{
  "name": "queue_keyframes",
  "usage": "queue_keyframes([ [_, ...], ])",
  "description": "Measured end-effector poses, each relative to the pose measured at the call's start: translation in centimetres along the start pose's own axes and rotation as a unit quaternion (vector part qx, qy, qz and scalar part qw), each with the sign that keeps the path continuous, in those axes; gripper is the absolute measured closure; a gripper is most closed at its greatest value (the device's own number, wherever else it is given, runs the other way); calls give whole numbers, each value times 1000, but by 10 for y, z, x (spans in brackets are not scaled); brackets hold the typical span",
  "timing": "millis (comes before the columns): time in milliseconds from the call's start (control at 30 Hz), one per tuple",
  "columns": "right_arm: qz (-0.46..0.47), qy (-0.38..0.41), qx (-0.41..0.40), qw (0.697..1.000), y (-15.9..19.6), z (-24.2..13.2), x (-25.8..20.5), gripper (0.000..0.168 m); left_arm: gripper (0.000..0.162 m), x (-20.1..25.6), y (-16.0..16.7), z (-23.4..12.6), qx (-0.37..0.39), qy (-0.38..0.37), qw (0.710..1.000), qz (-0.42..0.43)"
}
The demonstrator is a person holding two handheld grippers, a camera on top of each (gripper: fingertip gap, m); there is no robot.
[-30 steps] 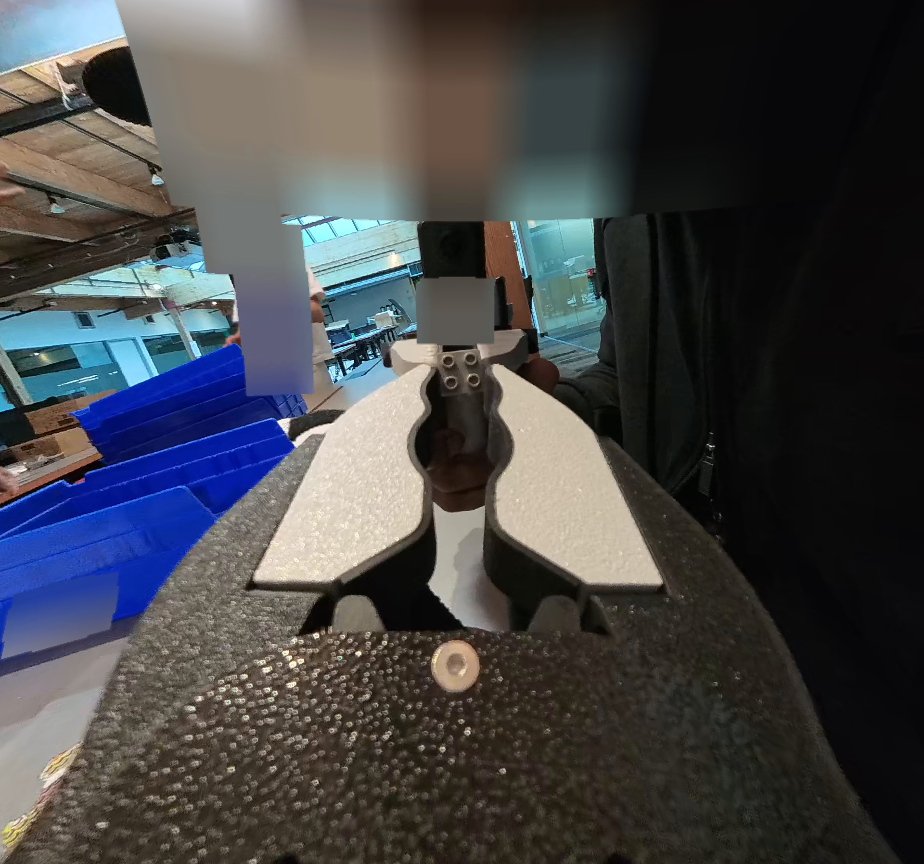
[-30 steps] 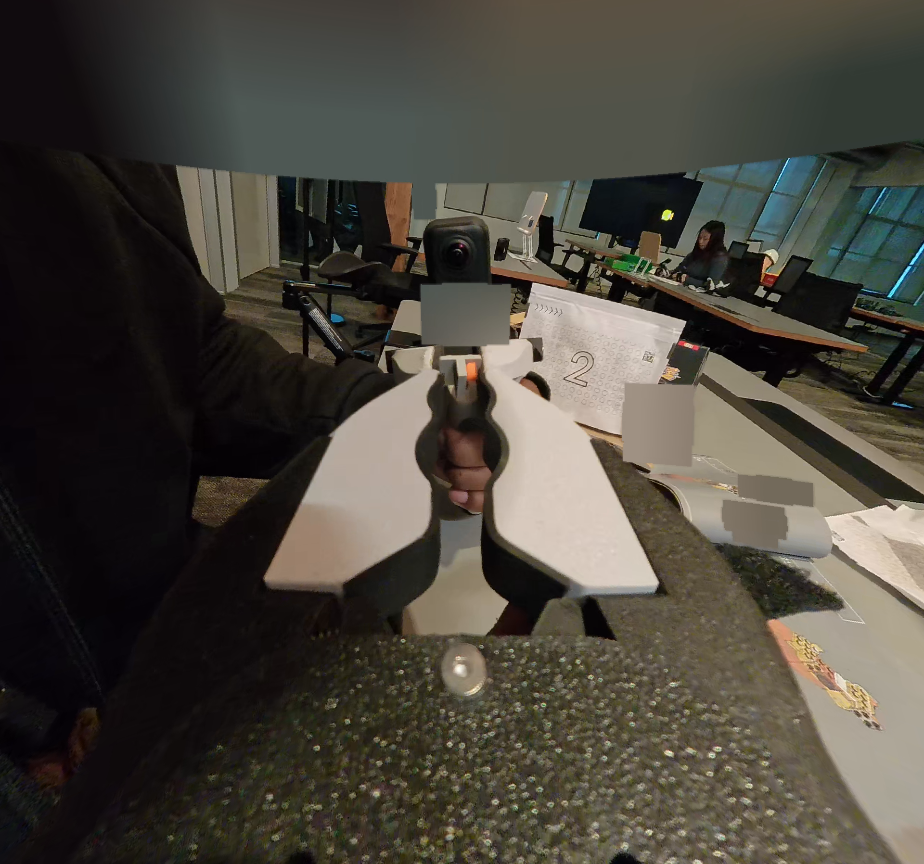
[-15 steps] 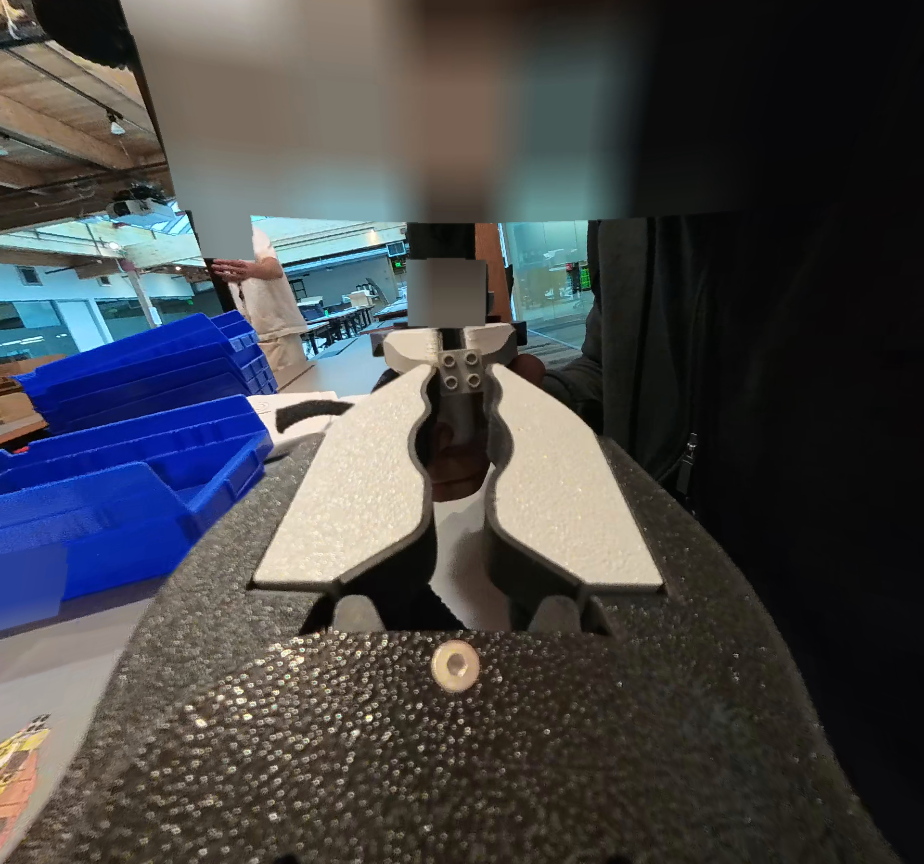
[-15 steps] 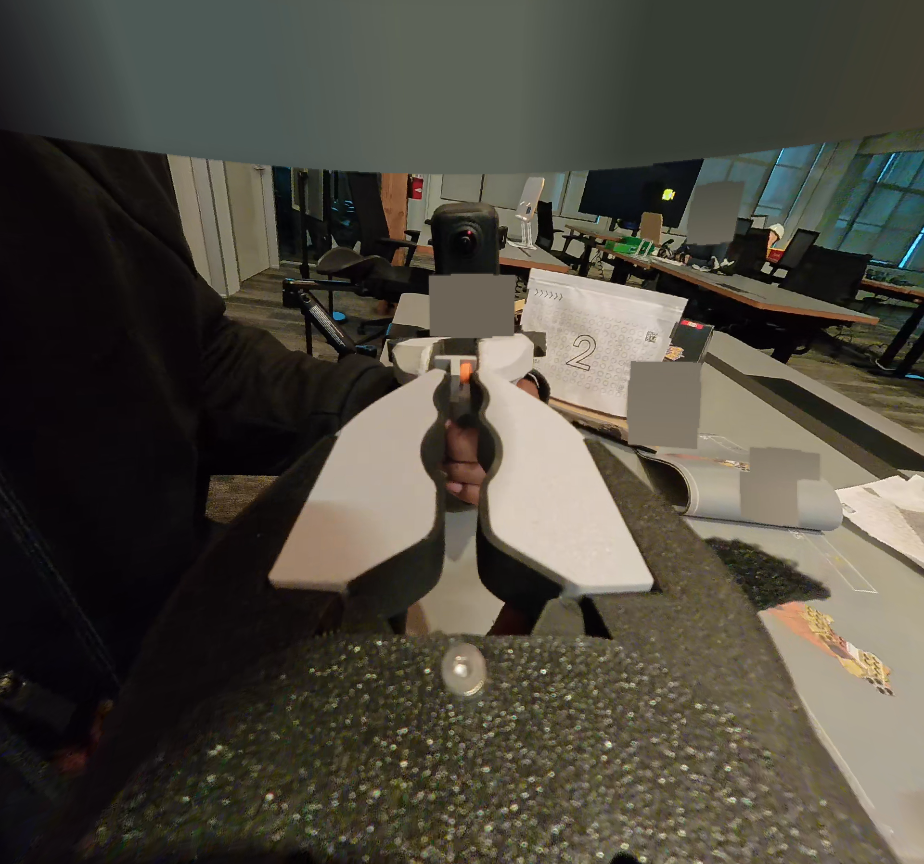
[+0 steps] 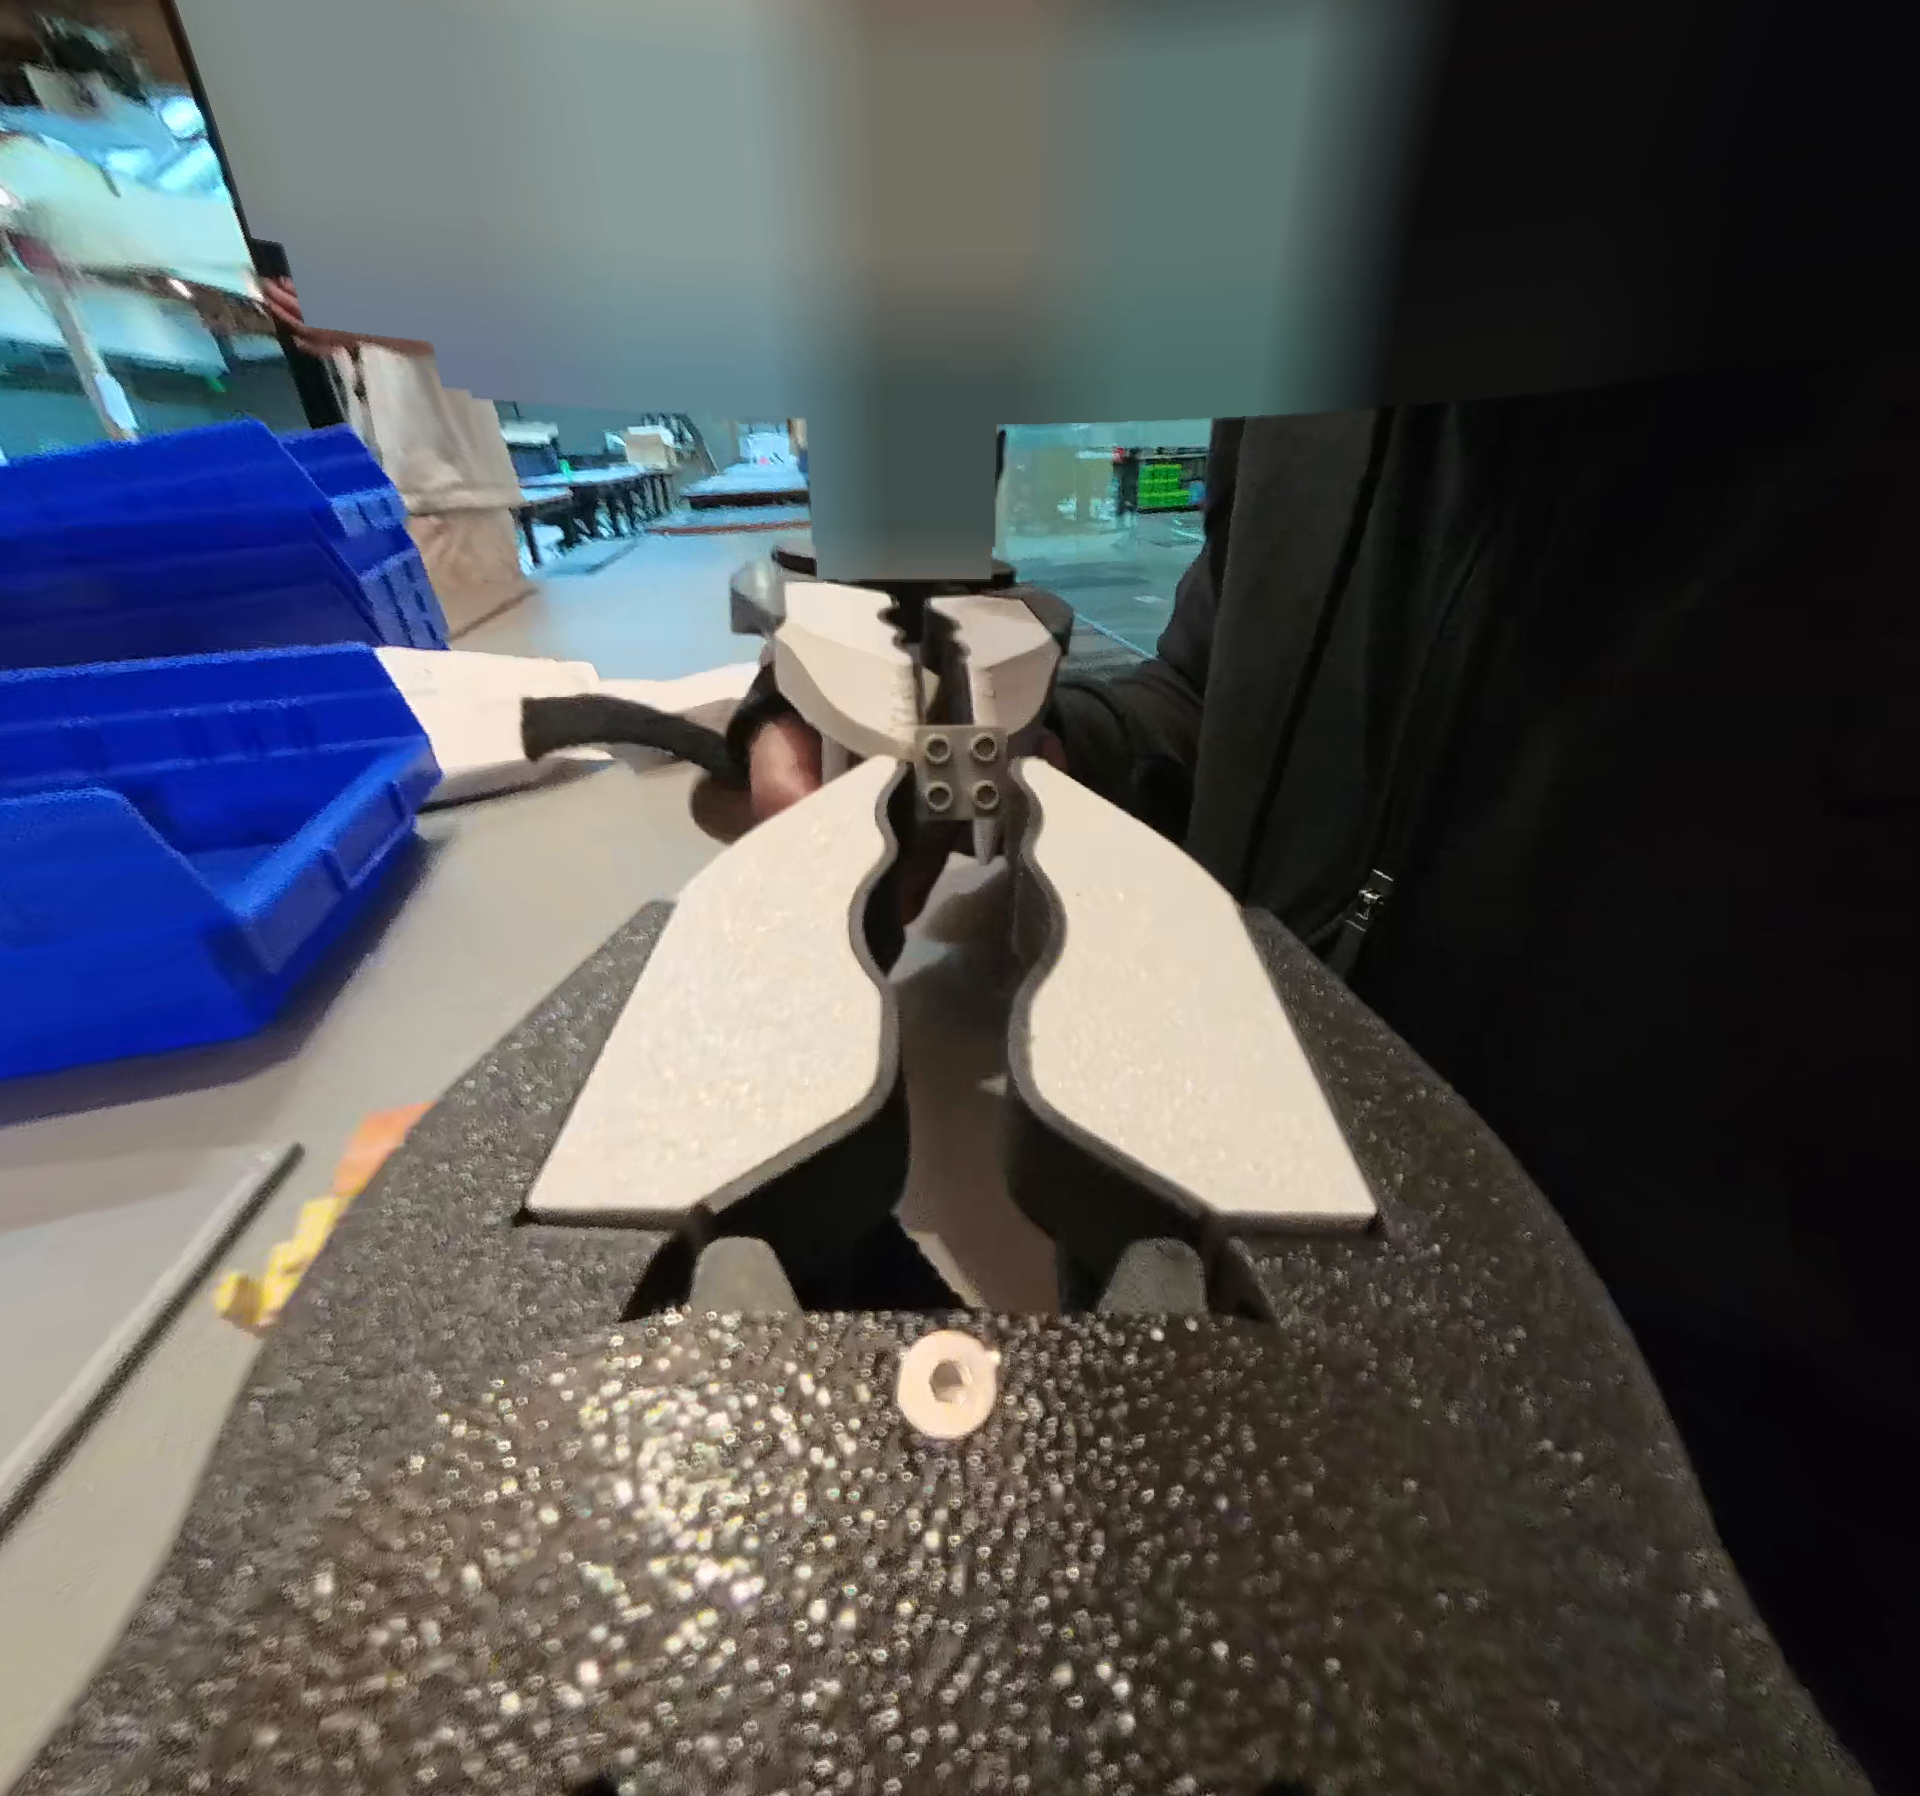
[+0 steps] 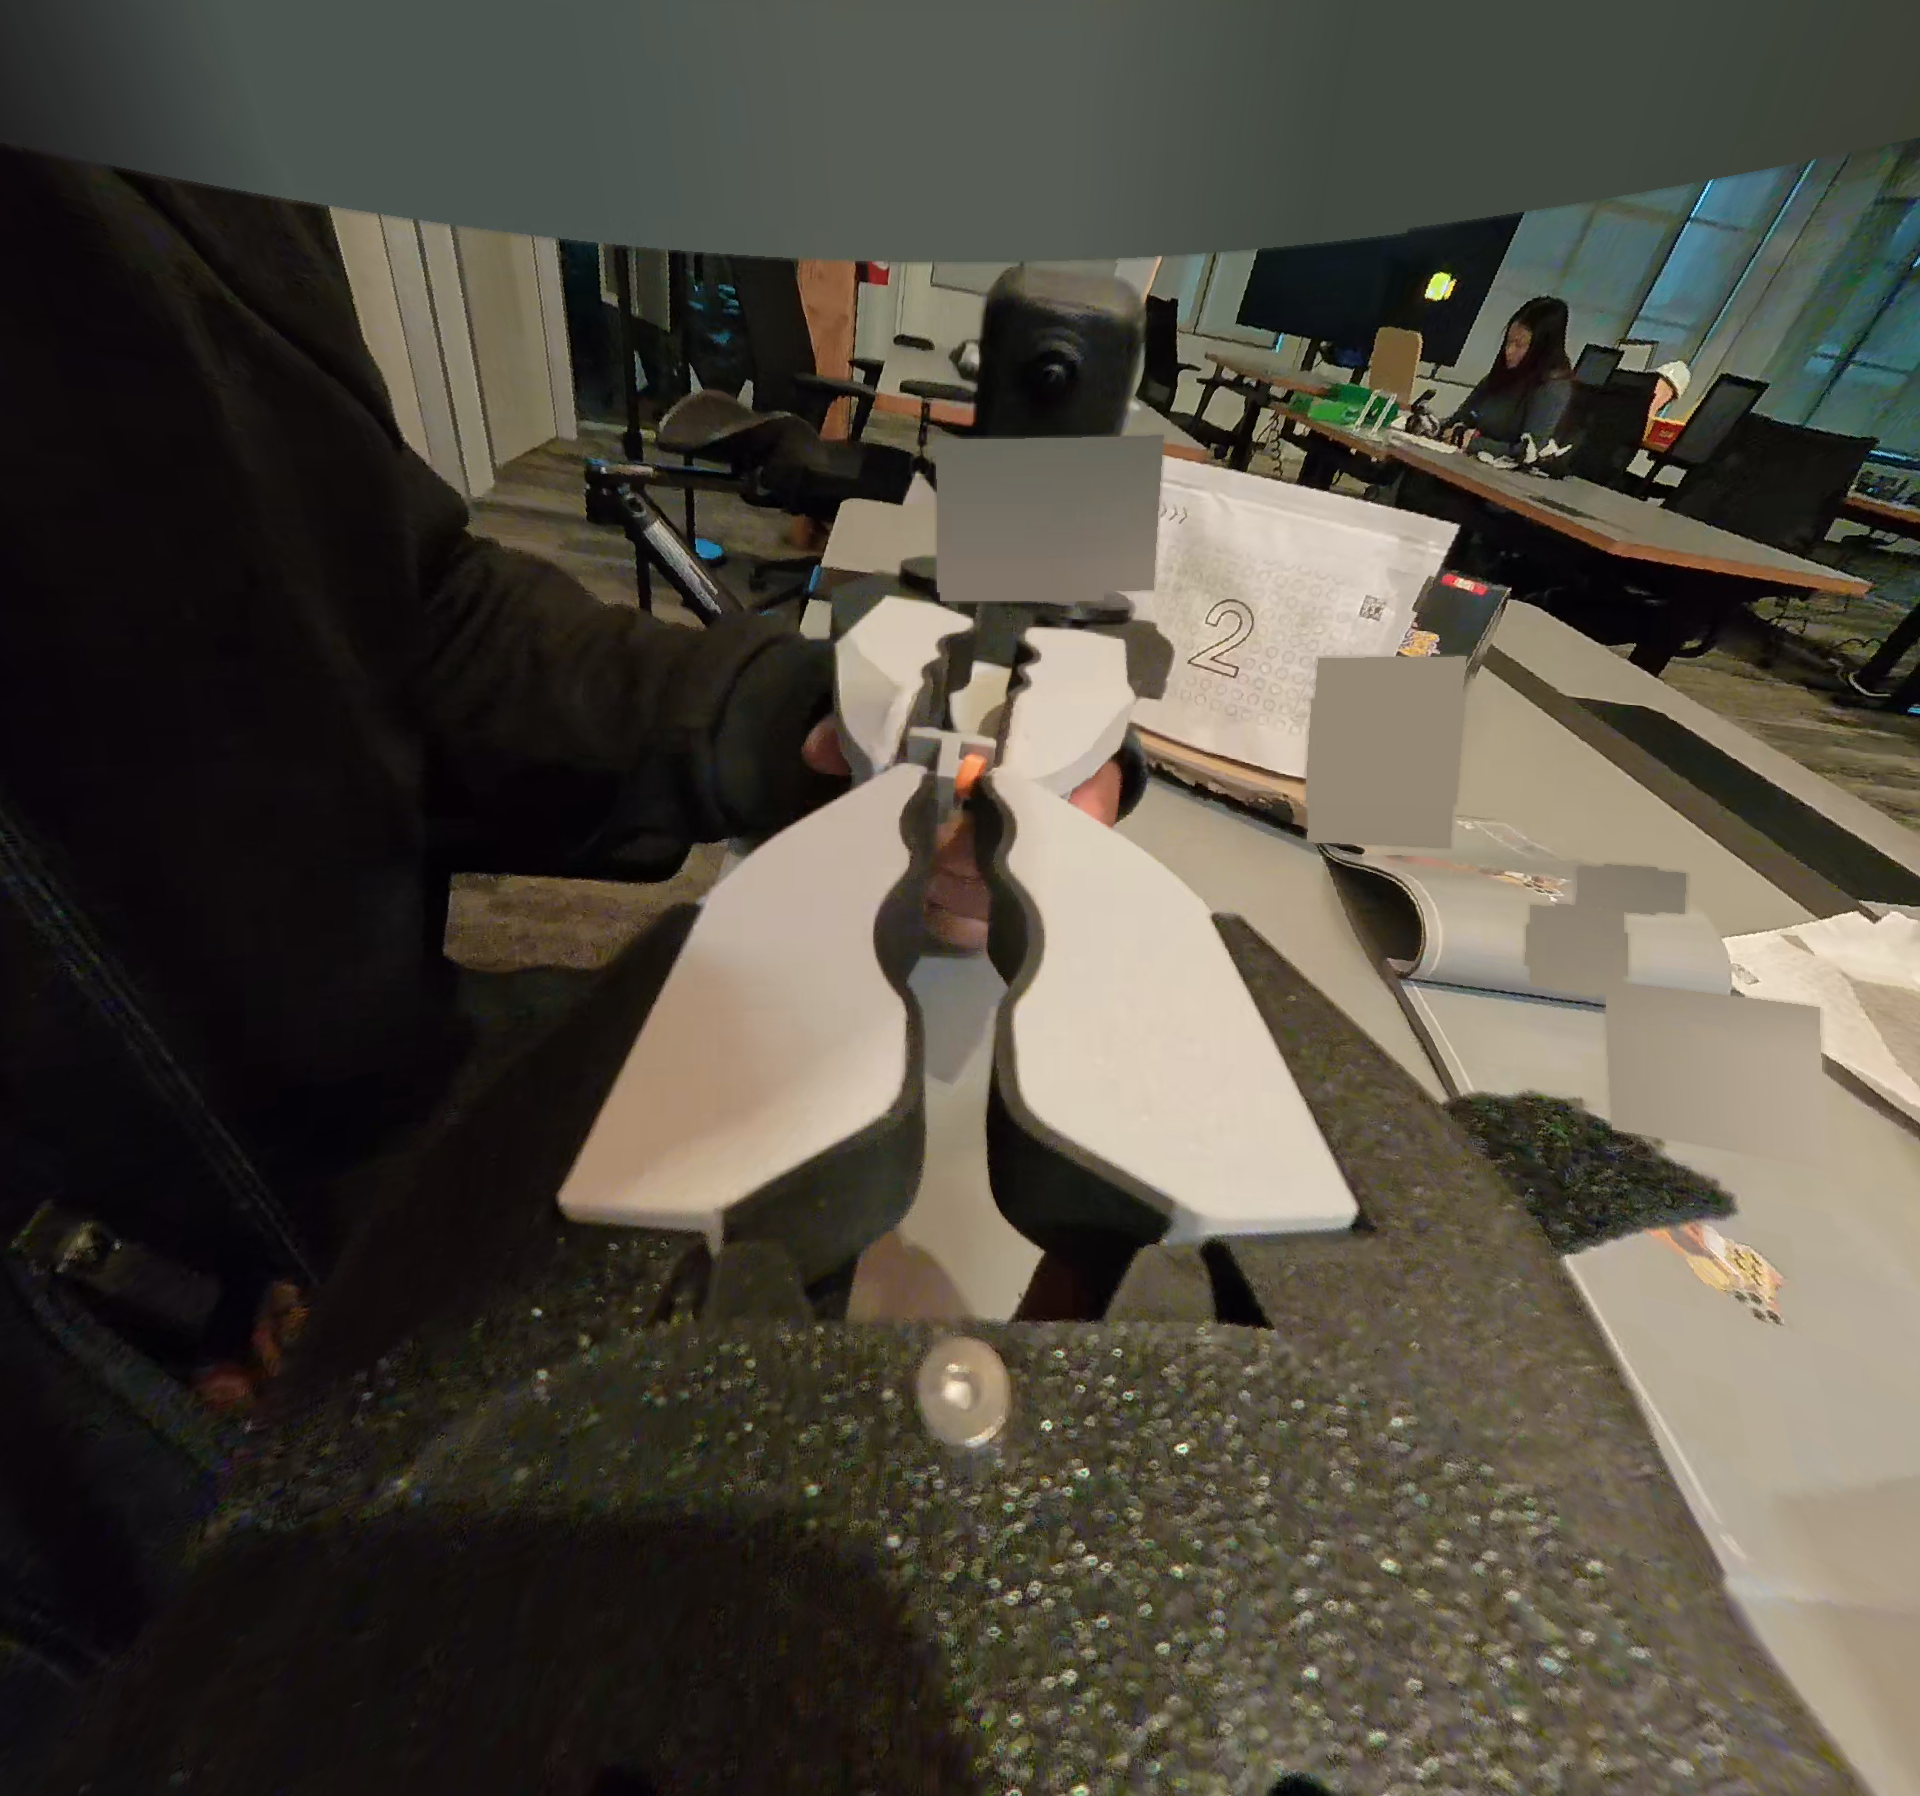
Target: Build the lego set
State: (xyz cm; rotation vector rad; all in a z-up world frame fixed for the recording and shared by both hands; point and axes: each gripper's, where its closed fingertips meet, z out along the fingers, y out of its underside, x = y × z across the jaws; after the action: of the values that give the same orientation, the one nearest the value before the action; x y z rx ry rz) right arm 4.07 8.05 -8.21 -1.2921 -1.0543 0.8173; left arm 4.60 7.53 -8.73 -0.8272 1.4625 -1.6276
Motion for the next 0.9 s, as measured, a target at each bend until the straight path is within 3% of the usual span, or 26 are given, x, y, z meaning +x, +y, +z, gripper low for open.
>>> queue_keyframes([
  [367, -25, 6, -46, 999, 10, -7, 3, 162, 147, -1, 12, 7, -22, 49, 989, -135],
  [900, -57, 82, -85, 991, 26, -15, 18, 162, 146, -19, 30, 9, -52, -32, 975, -212],
])
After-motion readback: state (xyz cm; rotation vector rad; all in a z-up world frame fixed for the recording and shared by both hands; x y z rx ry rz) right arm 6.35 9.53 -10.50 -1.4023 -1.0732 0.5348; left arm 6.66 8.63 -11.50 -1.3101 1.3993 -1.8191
